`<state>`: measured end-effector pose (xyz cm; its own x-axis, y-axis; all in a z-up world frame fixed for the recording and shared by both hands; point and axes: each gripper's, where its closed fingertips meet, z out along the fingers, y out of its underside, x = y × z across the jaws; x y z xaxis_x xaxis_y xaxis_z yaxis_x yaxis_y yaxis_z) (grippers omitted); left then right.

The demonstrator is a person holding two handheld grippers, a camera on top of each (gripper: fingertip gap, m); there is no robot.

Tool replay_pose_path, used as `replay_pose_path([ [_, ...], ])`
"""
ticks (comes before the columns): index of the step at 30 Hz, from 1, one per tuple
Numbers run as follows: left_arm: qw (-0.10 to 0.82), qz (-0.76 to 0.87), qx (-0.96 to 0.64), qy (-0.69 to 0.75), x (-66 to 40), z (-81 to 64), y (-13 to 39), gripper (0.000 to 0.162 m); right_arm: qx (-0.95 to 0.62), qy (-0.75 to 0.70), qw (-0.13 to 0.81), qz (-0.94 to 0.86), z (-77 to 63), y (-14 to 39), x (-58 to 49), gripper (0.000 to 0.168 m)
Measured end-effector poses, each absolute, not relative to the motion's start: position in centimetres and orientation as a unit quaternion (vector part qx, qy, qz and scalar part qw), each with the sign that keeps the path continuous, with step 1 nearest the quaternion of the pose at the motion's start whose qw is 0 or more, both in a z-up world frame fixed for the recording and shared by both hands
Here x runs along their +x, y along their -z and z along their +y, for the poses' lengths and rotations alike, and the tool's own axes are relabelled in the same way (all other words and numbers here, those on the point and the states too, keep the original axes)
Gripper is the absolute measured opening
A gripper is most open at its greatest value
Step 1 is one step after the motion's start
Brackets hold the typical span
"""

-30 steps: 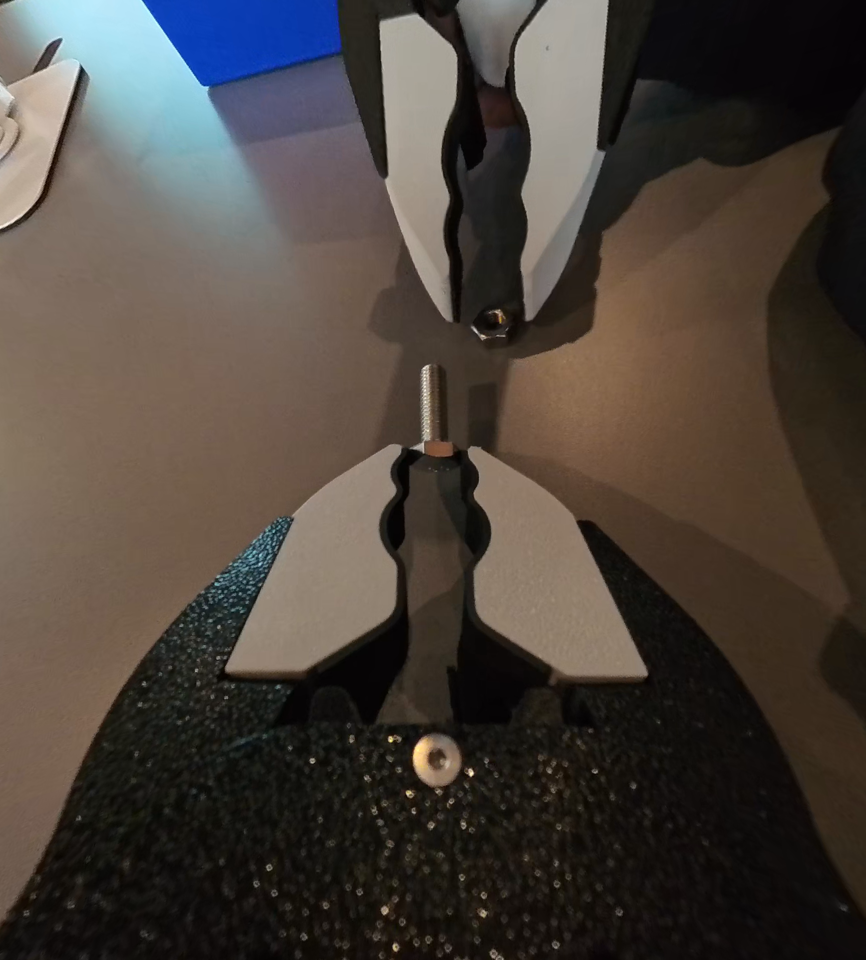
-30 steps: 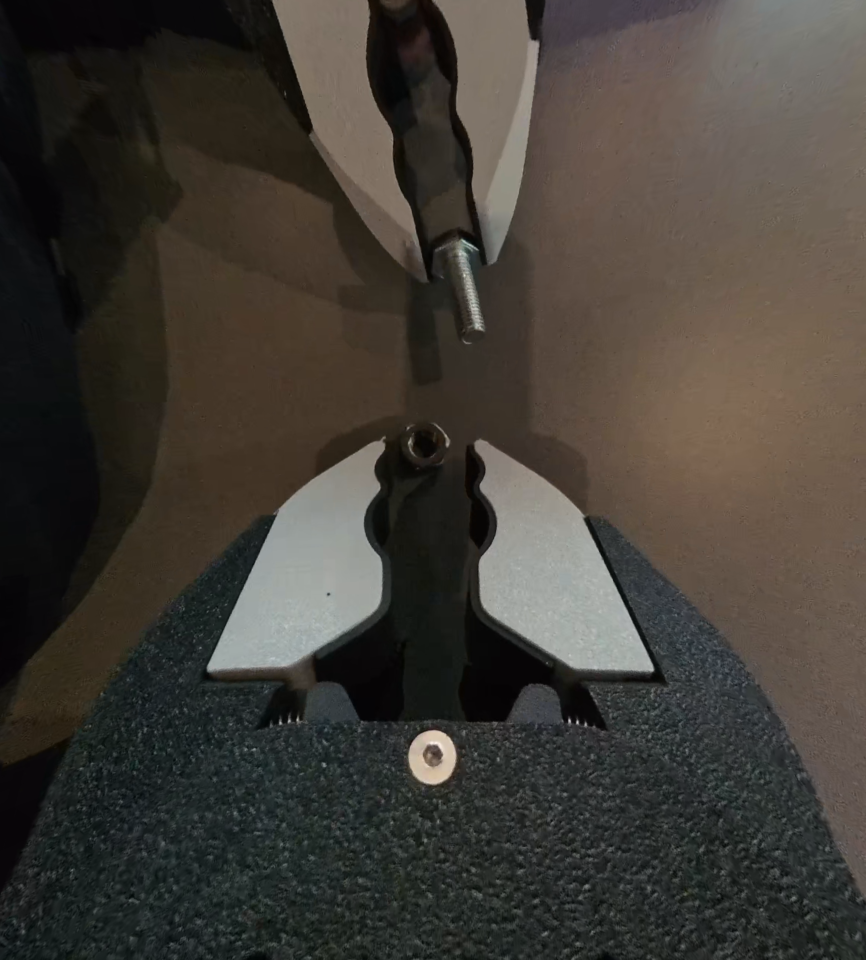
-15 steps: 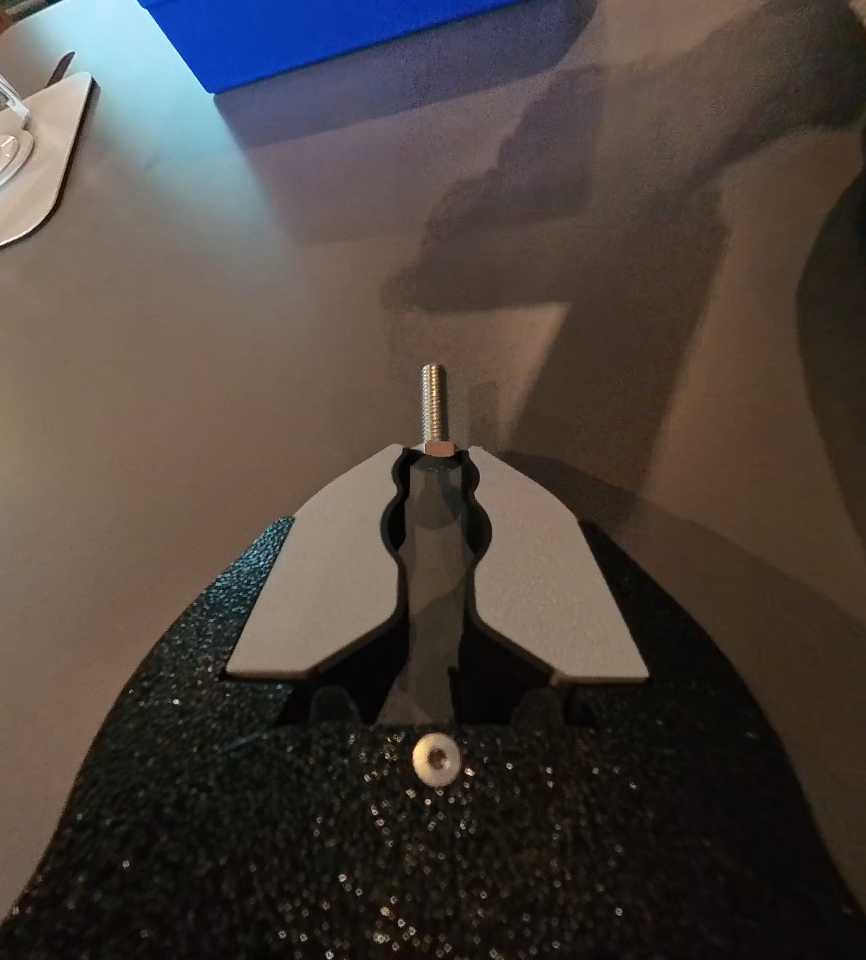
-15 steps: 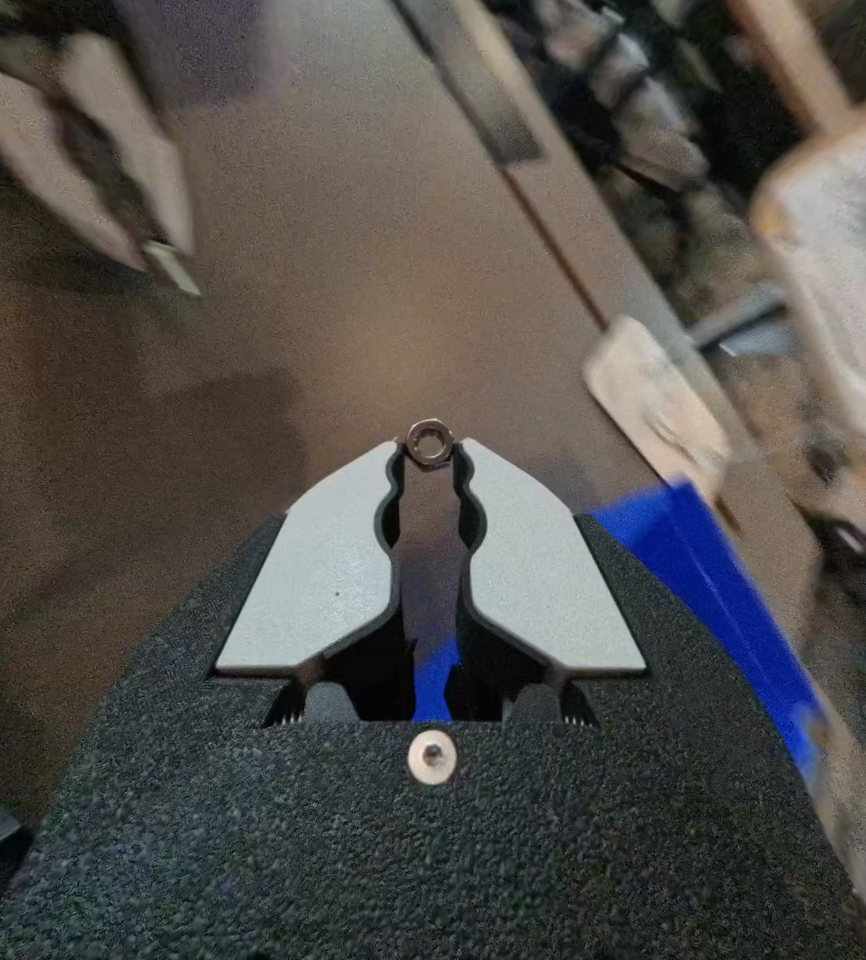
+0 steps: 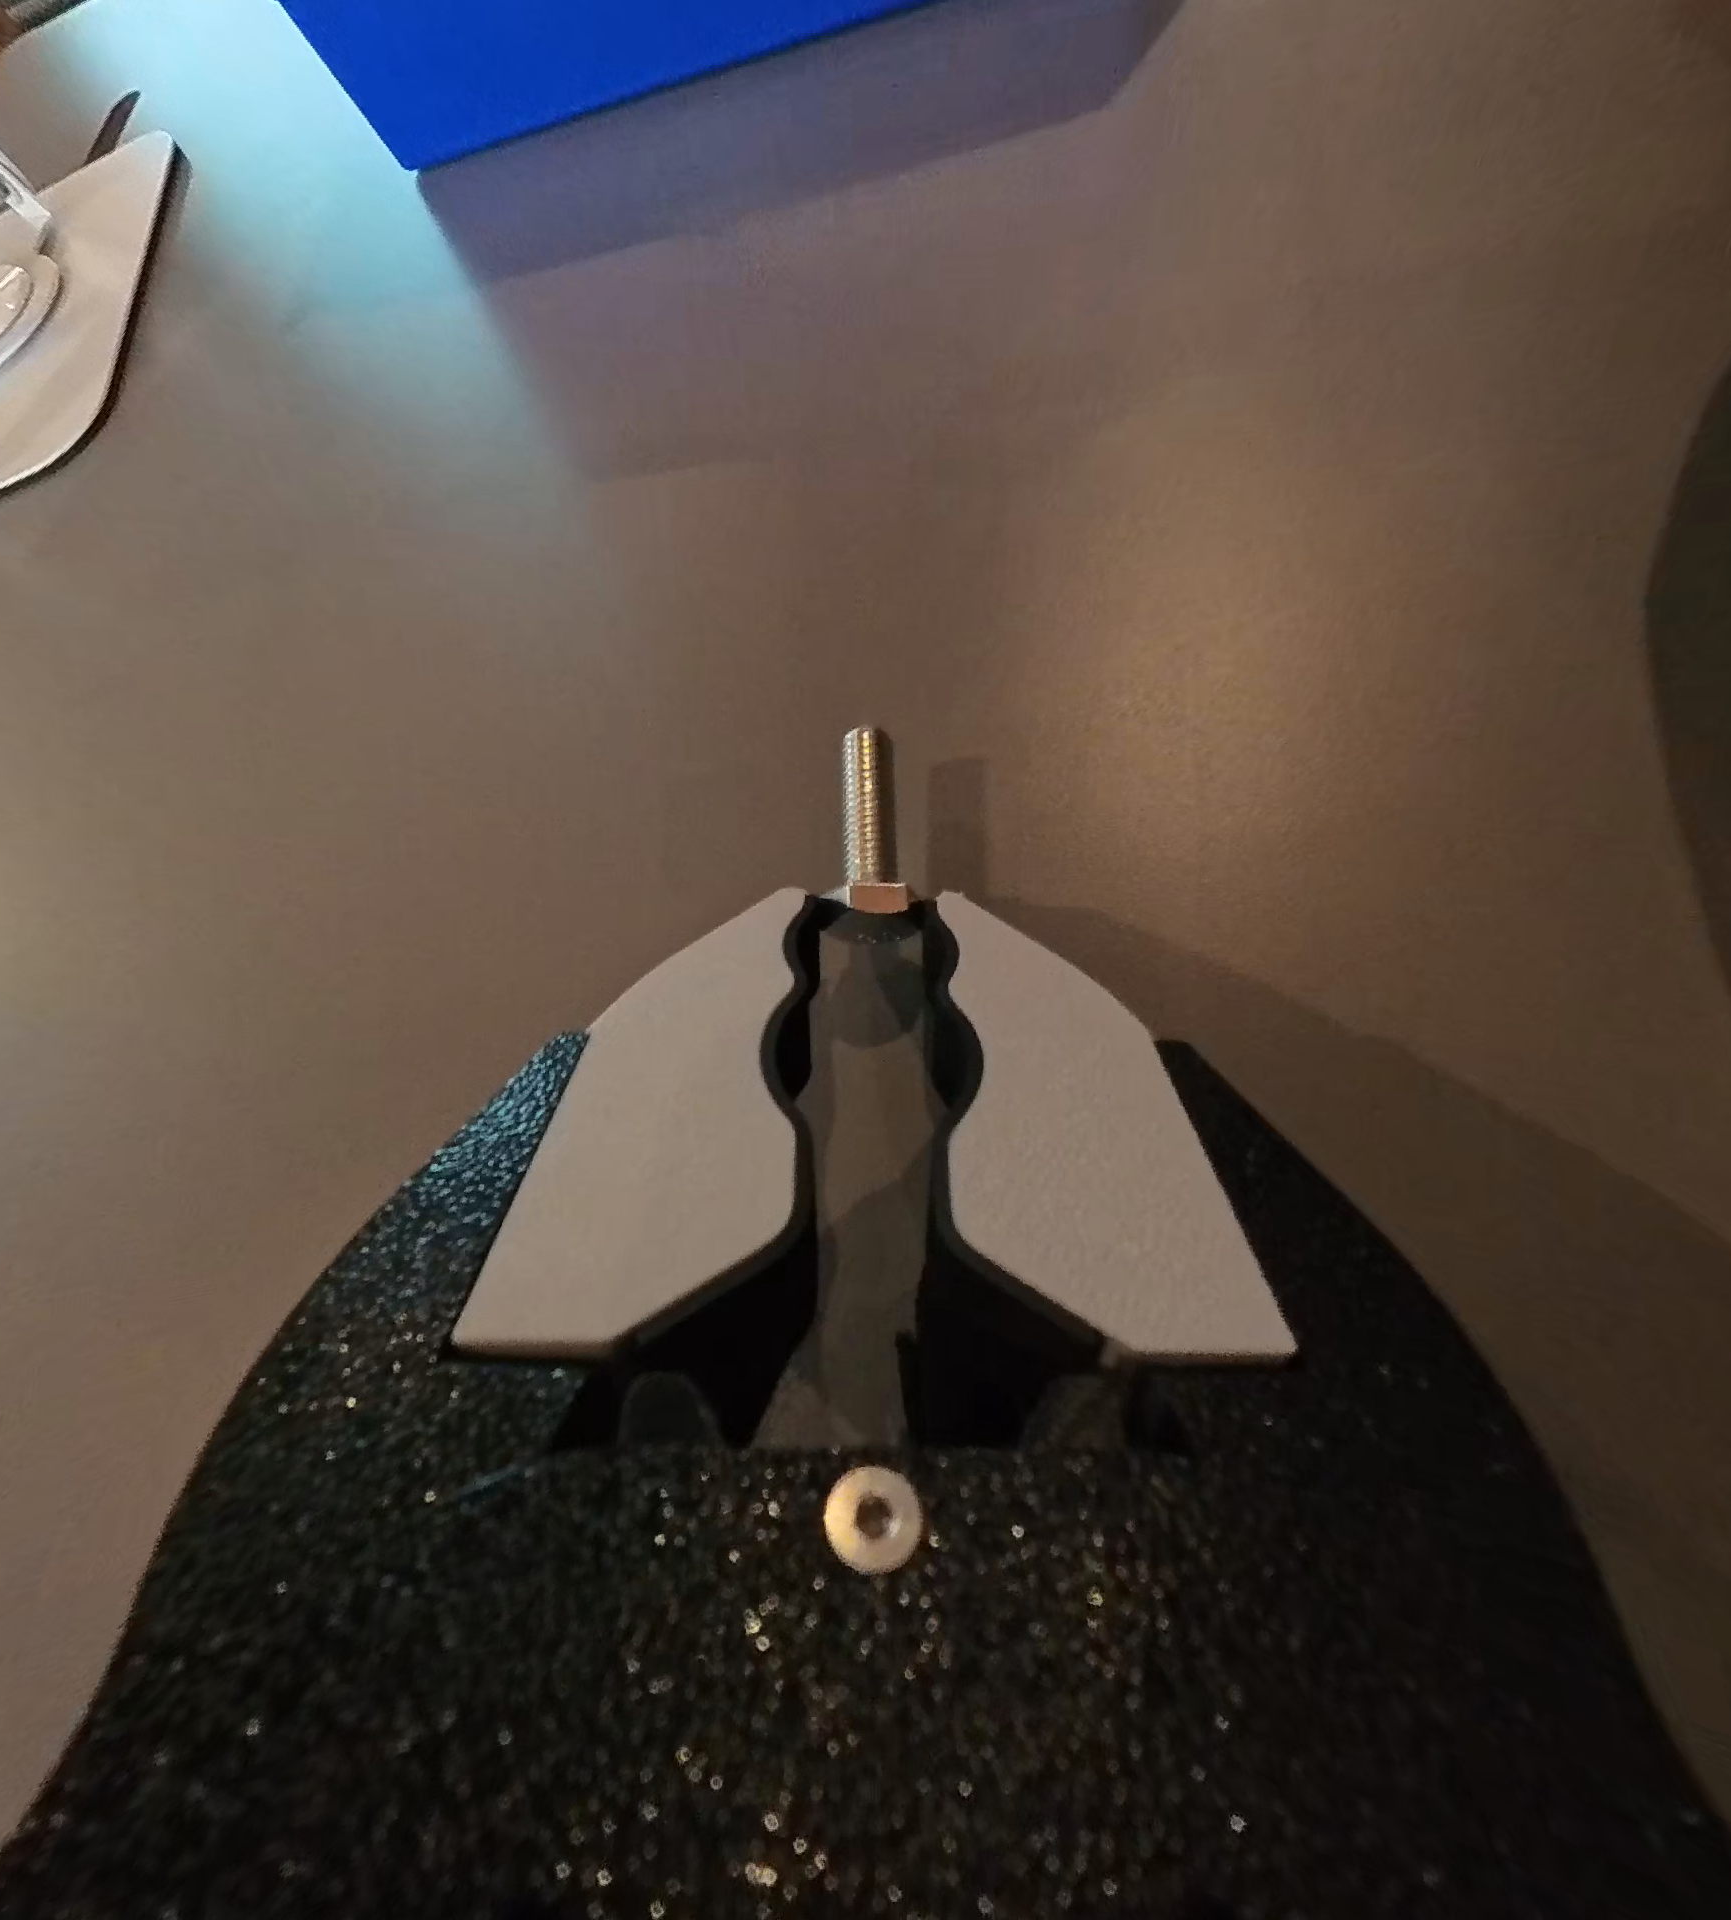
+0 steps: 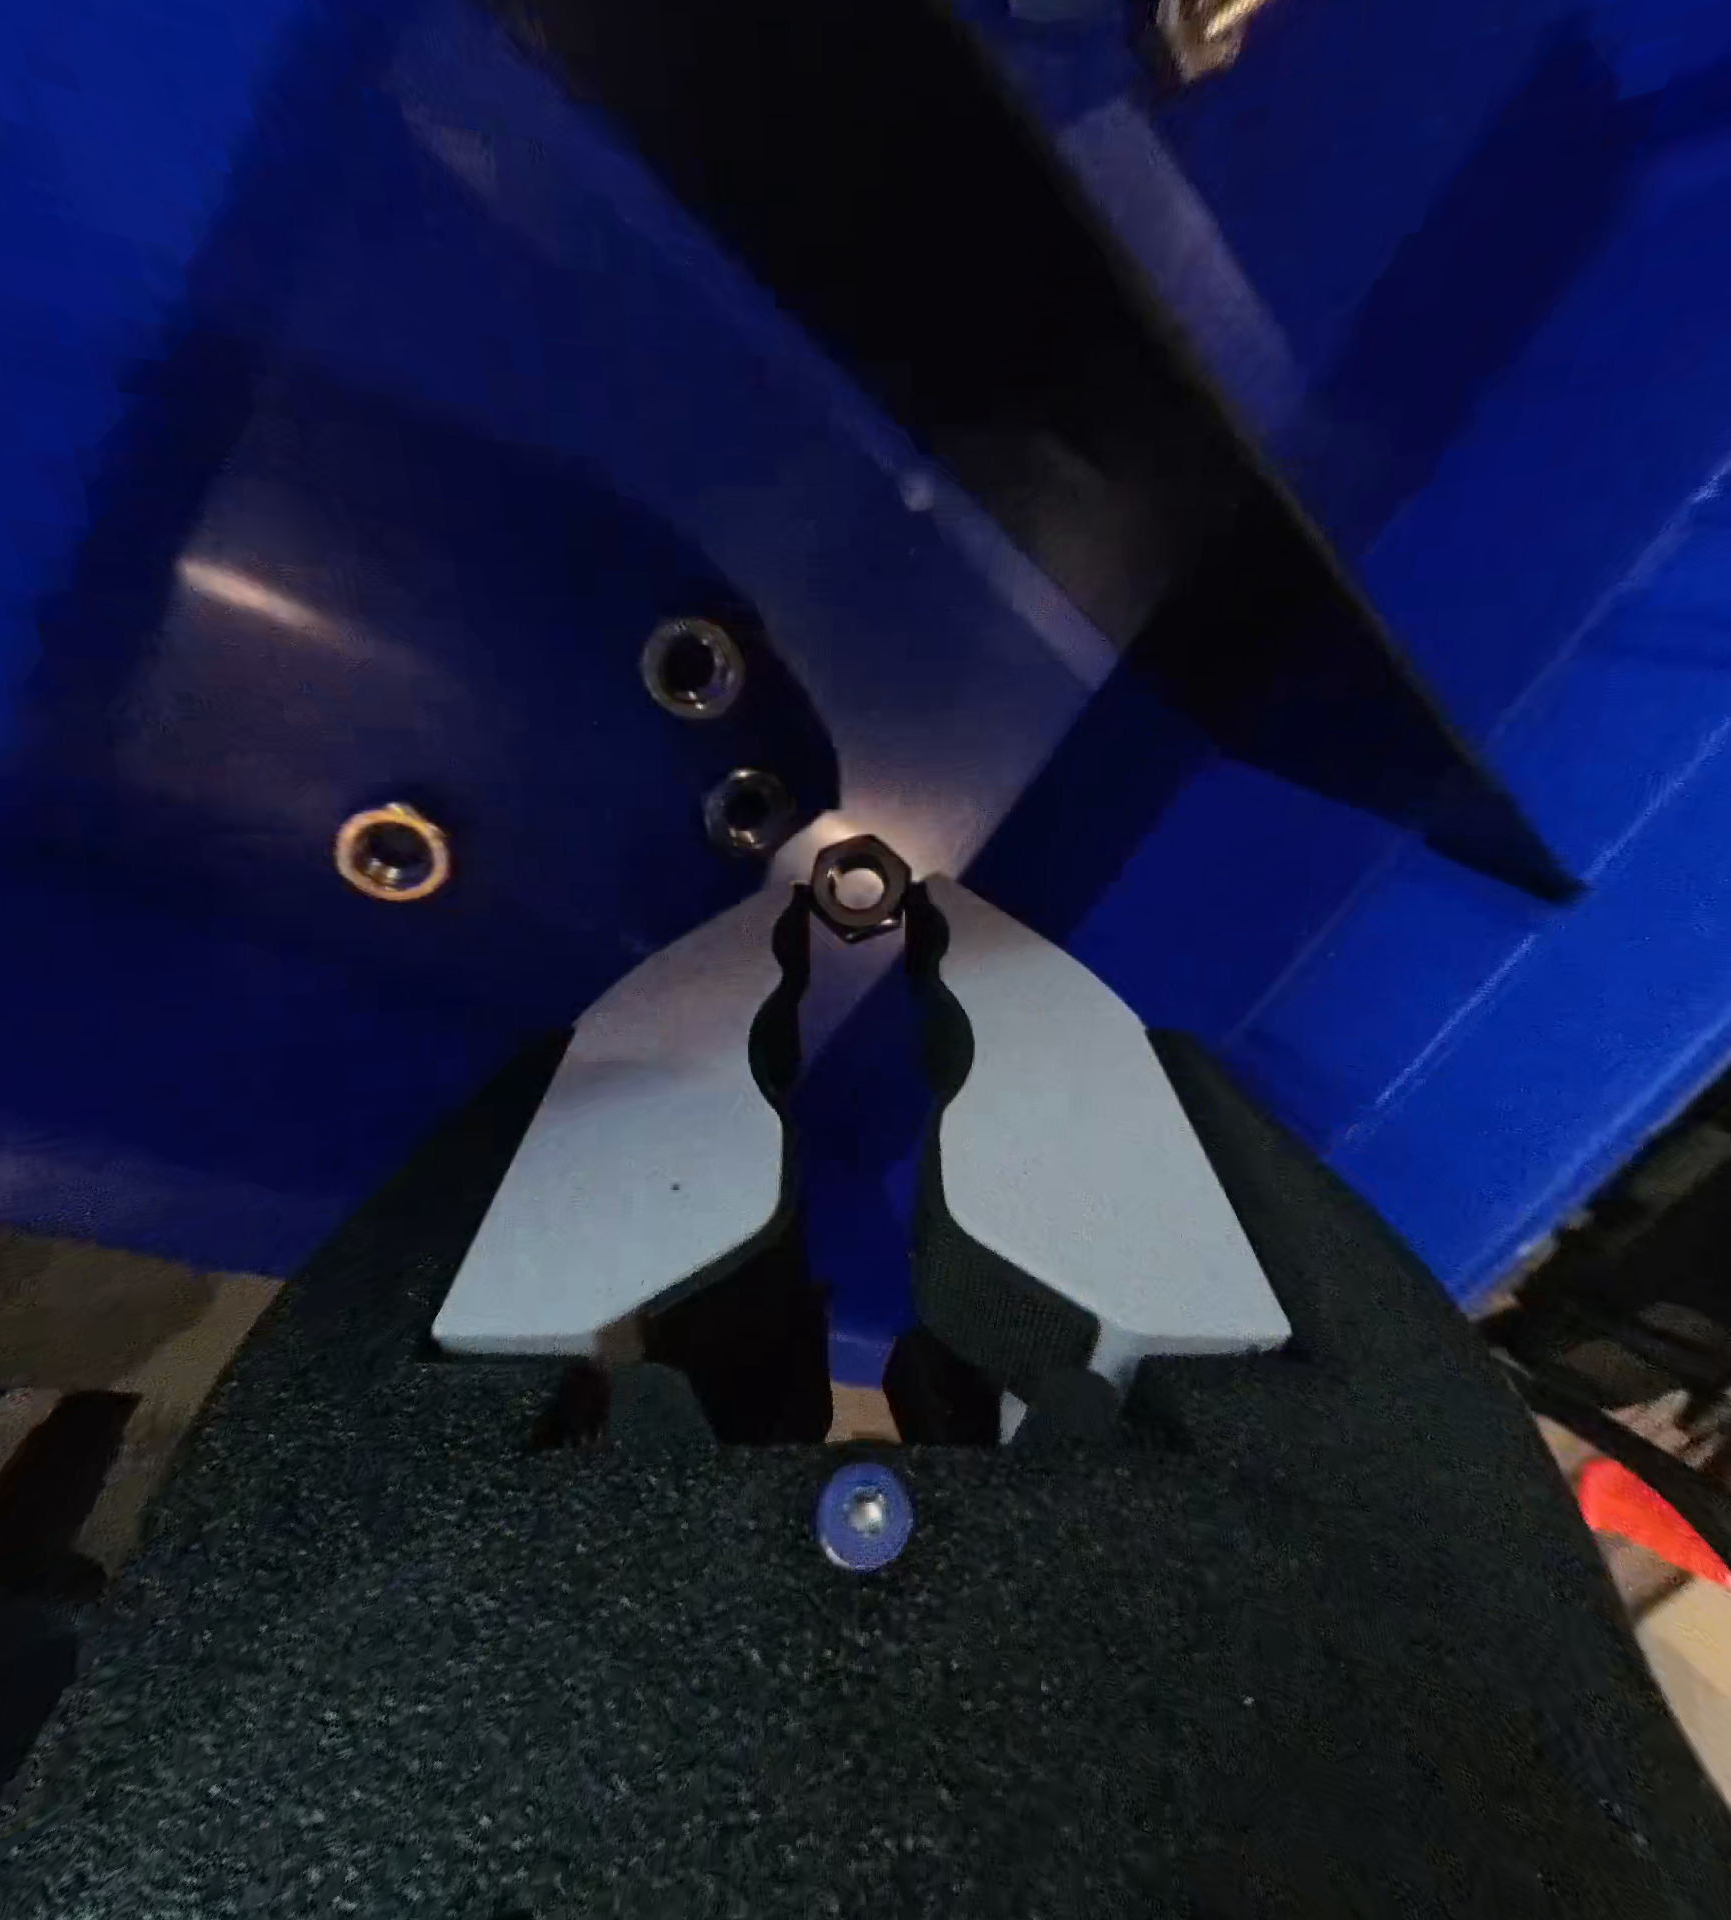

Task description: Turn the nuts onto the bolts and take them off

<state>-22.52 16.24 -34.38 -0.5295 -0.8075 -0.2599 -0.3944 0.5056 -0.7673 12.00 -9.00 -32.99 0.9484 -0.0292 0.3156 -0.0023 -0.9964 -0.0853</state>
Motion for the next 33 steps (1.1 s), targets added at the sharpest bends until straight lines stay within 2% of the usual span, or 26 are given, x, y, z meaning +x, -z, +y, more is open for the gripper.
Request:
replay_pose_path([
  [1,0.312,0.810,-0.371,0.331,-22.5,16.2,34.4,0.018,-0.987,0.157,0.031,0.009,-9.3,33.4,12.2,0.018],
  [6,0.312,0.809,-0.371,0.332,-22.6,16.2,34.3,0.018,-0.988,0.151,0.016,0.017,-9.8,34.4,12.8,0.018],
  [9,0.312,0.809,-0.371,0.332,-22.6,16.2,34.3,0.018,-0.981,0.181,0.045,0.044,-9.4,32.5,12.7,0.030],
  [11,0.313,0.809,-0.371,0.332,-22.6,16.2,34.3,0.018,-0.967,0.226,0.114,0.041,-7.6,29.2,11.7,0.029],
  [13,0.313,0.809,-0.371,0.332,-22.6,16.2,34.3,0.018,-0.943,0.240,0.232,-0.001,-3.8,25.3,8.2,0.024],
  [16,0.312,0.808,-0.370,0.334,-22.6,16.2,34.2,0.018,-0.888,0.159,0.405,-0.149,3.5,21.8,-1.9,0.020],
  [18,0.313,0.808,-0.369,0.338,-22.7,16.2,34.1,0.018,-0.854,0.072,0.450,-0.252,7.1,22.5,-9.1,0.020],
  [24,0.313,0.806,-0.360,0.351,-22.9,15.9,33.8,0.018,-0.812,-0.099,0.428,-0.384,13.3,30.2,-19.1,0.024],
  [33,0.314,0.803,-0.349,0.367,-23.1,15.7,33.3,0.018,-0.802,-0.136,0.405,-0.417,14.7,32.9,-22.2,0.015],
])
